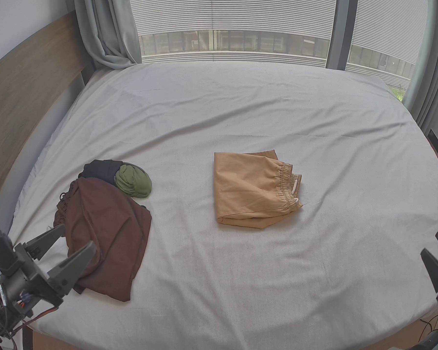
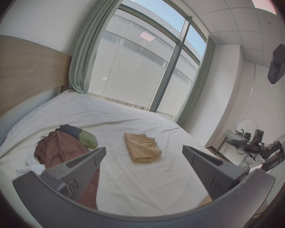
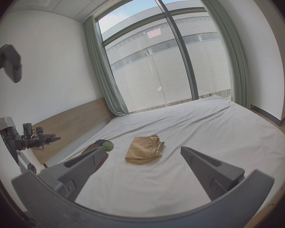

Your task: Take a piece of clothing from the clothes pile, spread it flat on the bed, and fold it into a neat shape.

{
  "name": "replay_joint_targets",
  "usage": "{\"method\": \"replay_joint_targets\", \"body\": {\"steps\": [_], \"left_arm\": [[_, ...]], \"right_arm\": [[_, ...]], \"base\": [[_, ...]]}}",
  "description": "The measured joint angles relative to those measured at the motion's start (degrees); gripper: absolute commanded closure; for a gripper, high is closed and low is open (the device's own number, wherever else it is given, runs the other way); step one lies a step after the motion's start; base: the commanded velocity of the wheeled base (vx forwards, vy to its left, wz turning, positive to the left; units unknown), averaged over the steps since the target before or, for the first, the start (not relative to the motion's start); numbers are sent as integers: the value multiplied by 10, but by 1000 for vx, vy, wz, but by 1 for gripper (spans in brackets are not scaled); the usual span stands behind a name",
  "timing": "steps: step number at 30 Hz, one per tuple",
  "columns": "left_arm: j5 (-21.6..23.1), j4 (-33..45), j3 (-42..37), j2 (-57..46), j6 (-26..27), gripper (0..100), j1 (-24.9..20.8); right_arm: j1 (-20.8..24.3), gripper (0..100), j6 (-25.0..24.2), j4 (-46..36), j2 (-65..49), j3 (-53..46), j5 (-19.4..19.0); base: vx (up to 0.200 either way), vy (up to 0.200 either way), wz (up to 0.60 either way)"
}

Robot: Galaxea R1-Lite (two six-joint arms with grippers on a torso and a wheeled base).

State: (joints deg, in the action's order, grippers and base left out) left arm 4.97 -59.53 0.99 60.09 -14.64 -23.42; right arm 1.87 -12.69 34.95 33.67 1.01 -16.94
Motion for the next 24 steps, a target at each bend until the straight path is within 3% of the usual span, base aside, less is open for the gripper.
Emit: {"method": "replay_joint_targets", "body": {"steps": [9,11,16,24], "left_arm": [[22,266,0,-241,-6,0,61],[27,313,0,-297,-6,0,78],[35,417,0,-414,3,0,127],[40,507,0,-521,35,0,186]], "right_arm": [[16,0,12,-163,-198,0,11],[19,0,22,-199,-222,0,43],[24,0,43,-275,-259,0,163],[25,0,60,-307,-282,0,218]], "base": [[0,0,0],[0,0,0],[0,0,0],[0,0,0]]}}
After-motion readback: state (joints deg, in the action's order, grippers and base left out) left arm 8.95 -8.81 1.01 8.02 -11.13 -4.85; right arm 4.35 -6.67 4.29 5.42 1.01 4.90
